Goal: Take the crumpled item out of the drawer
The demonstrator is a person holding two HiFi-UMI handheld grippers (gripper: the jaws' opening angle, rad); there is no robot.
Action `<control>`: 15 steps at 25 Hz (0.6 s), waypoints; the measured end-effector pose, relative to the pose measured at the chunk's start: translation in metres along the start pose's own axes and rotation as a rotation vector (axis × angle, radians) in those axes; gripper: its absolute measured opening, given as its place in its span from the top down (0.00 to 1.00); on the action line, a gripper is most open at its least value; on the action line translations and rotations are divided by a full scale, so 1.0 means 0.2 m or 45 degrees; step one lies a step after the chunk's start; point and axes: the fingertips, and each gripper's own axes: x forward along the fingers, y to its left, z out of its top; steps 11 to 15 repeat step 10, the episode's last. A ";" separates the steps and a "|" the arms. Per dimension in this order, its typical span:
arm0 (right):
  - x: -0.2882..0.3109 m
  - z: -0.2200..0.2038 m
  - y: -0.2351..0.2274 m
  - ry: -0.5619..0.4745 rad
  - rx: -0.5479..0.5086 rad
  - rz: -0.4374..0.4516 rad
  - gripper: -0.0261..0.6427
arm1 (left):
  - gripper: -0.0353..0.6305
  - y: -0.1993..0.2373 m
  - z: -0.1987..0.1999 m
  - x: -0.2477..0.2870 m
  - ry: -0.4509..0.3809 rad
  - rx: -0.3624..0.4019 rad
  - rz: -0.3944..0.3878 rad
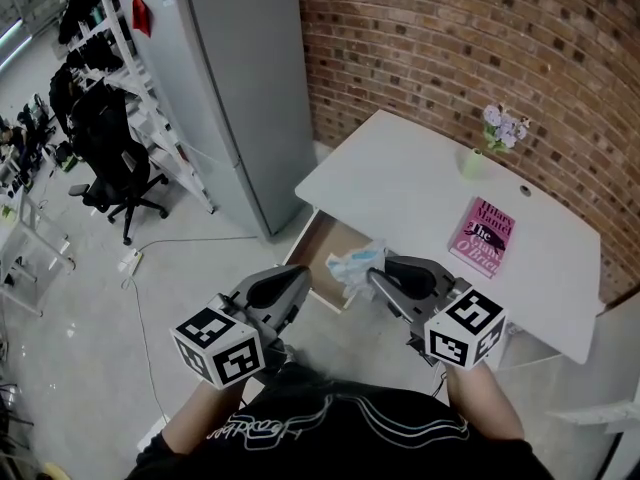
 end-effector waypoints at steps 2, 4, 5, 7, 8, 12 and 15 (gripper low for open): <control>-0.01 -0.01 0.00 0.000 0.010 0.001 0.84 | 0.91 -0.01 -0.01 0.00 0.006 -0.005 0.001; -0.01 -0.03 0.00 0.004 0.016 0.003 0.84 | 0.91 -0.01 -0.03 0.00 0.011 -0.010 0.006; -0.01 -0.04 0.00 0.006 0.019 0.001 0.83 | 0.91 -0.01 -0.04 0.00 0.014 -0.013 0.008; -0.01 -0.05 0.00 0.008 0.023 -0.003 0.84 | 0.91 0.00 -0.04 -0.01 0.021 -0.017 0.017; -0.01 -0.06 0.00 0.008 0.024 -0.004 0.84 | 0.91 0.00 -0.05 -0.01 0.022 -0.019 0.018; 0.00 -0.07 0.00 0.009 0.028 -0.004 0.84 | 0.91 0.01 -0.05 -0.02 0.025 -0.022 0.021; 0.00 -0.07 0.00 0.009 0.028 -0.004 0.84 | 0.91 0.01 -0.05 -0.02 0.025 -0.022 0.021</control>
